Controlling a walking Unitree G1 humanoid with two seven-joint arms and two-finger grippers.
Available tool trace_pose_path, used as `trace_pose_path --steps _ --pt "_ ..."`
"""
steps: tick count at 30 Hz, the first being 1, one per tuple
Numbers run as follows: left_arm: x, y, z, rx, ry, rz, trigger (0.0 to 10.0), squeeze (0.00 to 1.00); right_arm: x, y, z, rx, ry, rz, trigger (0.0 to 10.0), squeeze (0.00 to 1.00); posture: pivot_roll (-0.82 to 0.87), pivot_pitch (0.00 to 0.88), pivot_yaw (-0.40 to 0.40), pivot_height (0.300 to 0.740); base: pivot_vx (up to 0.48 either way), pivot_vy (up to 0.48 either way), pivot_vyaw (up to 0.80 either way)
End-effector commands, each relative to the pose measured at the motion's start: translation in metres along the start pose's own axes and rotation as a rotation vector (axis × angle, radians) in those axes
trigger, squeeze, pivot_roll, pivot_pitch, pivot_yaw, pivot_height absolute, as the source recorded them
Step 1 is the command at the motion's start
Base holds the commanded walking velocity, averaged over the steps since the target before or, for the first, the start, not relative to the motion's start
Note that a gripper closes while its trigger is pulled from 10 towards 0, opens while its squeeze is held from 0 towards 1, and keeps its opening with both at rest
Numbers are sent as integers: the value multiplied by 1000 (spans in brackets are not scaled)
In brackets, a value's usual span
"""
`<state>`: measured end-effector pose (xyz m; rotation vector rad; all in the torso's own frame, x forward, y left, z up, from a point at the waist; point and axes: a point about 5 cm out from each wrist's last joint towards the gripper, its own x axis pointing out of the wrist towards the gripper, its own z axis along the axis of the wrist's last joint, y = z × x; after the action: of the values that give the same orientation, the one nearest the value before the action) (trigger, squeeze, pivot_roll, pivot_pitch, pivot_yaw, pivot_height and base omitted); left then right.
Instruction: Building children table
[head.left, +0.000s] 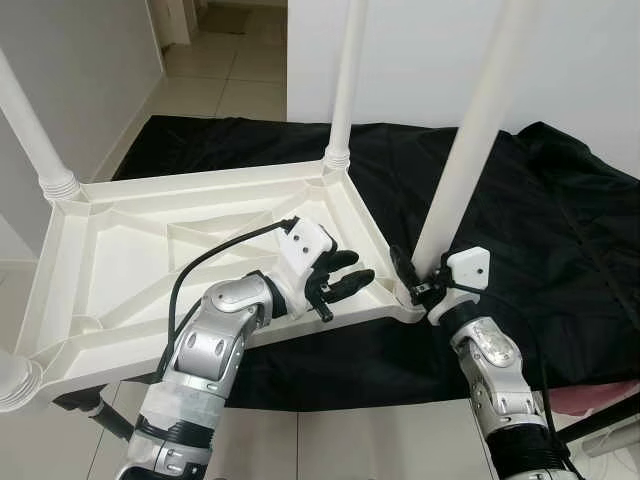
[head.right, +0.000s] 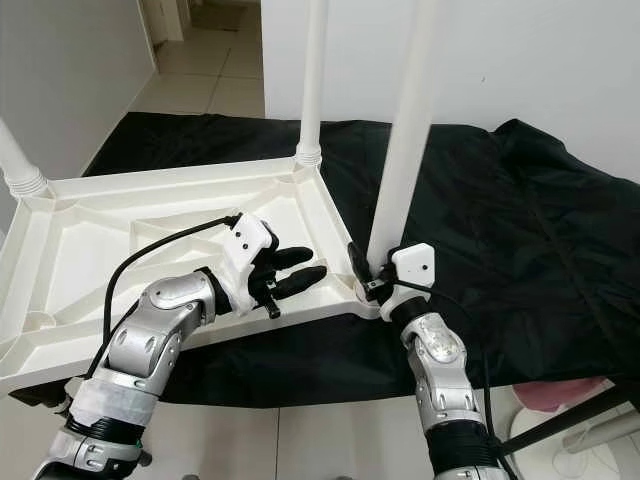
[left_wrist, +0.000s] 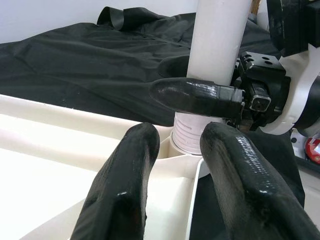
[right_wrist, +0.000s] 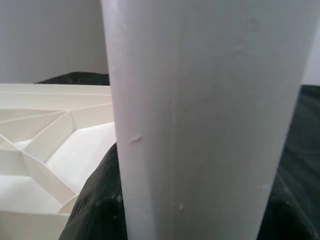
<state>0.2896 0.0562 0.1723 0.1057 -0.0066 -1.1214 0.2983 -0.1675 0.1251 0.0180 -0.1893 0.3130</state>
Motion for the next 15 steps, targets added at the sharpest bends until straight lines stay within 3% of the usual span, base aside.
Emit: trace_pose_path --steps 1,15 --pt "0 9 2 15 1 157 10000 0 -6 -5 -18 60 100 -59 10000 0 -20 7 -30 740 0 0 0" --pt "-1 10 2 17 3 153 10000 0 -9 -1 -21 53 118 -71 10000 0 -20 11 -23 740 0 0 0"
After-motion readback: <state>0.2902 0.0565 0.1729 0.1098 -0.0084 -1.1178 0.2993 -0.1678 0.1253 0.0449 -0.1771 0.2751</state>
